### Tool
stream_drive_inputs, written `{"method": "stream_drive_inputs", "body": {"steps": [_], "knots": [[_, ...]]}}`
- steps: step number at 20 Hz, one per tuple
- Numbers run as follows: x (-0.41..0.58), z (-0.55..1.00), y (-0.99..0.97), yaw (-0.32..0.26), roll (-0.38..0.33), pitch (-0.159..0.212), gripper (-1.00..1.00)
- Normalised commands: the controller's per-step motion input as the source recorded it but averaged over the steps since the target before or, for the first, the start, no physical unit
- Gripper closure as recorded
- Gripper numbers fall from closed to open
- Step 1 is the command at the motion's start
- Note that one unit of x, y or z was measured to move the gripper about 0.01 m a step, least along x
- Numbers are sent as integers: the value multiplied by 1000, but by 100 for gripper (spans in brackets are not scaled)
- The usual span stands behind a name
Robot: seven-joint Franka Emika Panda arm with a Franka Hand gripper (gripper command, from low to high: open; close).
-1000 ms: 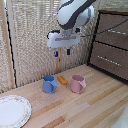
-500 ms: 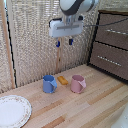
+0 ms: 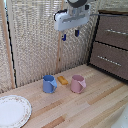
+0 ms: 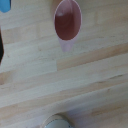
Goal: Propose to navigate your clamp on the clench of the first drawer. Use gentle force to register to the cabinet. Send posterior your swing mandate till over it lurks, a cup of pink essence. Fortify your grip after aiming concentric with the pink cup’s periphery. Manoeuvre the pink towards the cabinet's top. Drop your compression till the cup is resting inside.
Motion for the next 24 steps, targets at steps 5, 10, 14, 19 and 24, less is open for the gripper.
{"method": "stream_drive_inputs", "body": {"steps": [5, 10, 14, 19, 24], "knots": [[-116, -46, -216, 130, -375, -75, -100], [-9, -86, -206, 118, -375, -114, -100], [0, -91, -199, 108, -375, -126, -100], [0, -105, -207, 99, -375, -114, -100], [0, -70, -210, 61, -375, -29, -100]]}}
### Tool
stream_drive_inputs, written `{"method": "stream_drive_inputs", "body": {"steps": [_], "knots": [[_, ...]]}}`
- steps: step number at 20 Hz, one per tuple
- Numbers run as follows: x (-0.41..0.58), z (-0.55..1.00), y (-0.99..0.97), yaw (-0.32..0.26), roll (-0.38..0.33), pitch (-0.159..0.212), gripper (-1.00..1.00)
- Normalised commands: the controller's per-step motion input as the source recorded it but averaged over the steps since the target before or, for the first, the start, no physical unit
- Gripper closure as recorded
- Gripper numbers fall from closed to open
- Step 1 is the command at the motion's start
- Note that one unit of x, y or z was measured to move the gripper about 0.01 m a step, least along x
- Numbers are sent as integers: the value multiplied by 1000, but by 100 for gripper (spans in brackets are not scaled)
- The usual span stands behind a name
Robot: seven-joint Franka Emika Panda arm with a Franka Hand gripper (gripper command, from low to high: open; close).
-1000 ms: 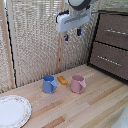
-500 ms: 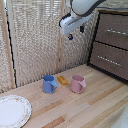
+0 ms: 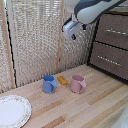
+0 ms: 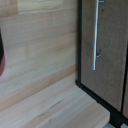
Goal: Propose to navigate your clamp on the clench of the first drawer. Use gentle force to register to the cabinet. Send posterior your swing mandate till over it lurks, a cup of pink essence. Fortify your grip after aiming concentric with the pink cup’s periphery. Manoeuvre the pink towards the cabinet's top. Drop your compression till the cup is resting inside.
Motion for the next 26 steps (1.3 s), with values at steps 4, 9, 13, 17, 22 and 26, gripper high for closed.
{"method": "stream_drive_inputs", "body": {"steps": [4, 9, 13, 17, 22, 26], "knots": [[-39, -133, -235, 55, -375, 0, -100], [-110, -128, -239, 51, -375, 25, -100], [-134, -136, -246, 59, -375, 16, -100], [-95, -154, -251, 59, -375, 2, -100], [-91, -140, -247, 51, -375, 12, -100], [-68, -146, -249, 49, -375, 7, -100]]}}
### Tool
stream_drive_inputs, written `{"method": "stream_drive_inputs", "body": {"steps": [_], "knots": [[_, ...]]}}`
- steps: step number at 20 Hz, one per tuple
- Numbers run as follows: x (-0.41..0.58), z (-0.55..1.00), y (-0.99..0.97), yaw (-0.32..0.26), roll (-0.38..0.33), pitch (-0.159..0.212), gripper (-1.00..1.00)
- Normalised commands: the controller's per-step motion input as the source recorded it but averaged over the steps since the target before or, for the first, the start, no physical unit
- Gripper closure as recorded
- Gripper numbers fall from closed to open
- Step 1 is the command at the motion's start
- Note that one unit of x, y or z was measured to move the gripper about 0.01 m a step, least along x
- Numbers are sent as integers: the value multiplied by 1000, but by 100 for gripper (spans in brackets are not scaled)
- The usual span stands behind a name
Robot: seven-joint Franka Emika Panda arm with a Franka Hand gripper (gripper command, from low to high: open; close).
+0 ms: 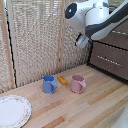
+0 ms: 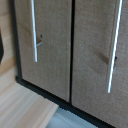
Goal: Propose to navigate your clamp on the clench of the first drawer. Use gentle force to register to the cabinet. Send posterior your swing mandate till over it lurks, a cup of pink essence. Fortify your grip after aiming concentric with the pink cup’s periphery. Manoeuvre the pink towards the cabinet's top. Drop your compression till the cup is resting inside.
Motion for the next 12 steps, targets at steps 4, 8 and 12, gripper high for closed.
{"method": "stream_drive_inputs", "body": {"steps": [4, 8, 12], "knots": [[-10, -124, -279, 24, -375, 15, -100], [-15, -11, -445, 9, -358, -1, -100], [-52, 96, -616, 7, -289, -8, -100]]}}
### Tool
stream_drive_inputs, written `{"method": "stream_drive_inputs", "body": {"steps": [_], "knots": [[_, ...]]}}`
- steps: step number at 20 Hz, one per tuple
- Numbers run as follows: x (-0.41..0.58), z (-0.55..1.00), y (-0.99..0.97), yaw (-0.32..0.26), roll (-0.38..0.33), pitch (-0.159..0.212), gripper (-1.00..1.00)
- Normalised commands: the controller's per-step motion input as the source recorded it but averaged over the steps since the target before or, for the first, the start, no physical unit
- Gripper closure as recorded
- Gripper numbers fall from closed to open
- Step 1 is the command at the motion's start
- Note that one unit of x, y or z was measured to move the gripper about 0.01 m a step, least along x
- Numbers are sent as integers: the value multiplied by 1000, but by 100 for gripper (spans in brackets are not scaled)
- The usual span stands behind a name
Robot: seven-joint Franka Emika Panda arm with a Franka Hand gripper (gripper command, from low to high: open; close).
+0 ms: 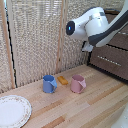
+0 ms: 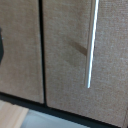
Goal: Propose to navigate your clamp on the clench of the first drawer. Use gentle force to register to the cabinet. Send posterior your swing mandate till over it lurks, a cup of pink essence. Fortify your grip after aiming concentric with the pink cup’s periphery. Manoeuvre the pink towards the cabinet's top. Drop your compression till the cup is resting inside.
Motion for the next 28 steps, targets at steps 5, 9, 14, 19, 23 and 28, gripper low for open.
{"method": "stream_drive_inputs", "body": {"steps": [5, 9, 14, 19, 23, 28], "knots": [[-45, 206, -682, 29, -219, -53, -100], [-46, 384, -736, 98, -72, -66, -100], [-49, 379, -714, 110, 8, 6, -100], [0, 89, -597, 73, 154, 60, -100], [1, 0, -449, 57, 163, 73, 100], [-21, 0, -254, 60, 41, 3, 100]]}}
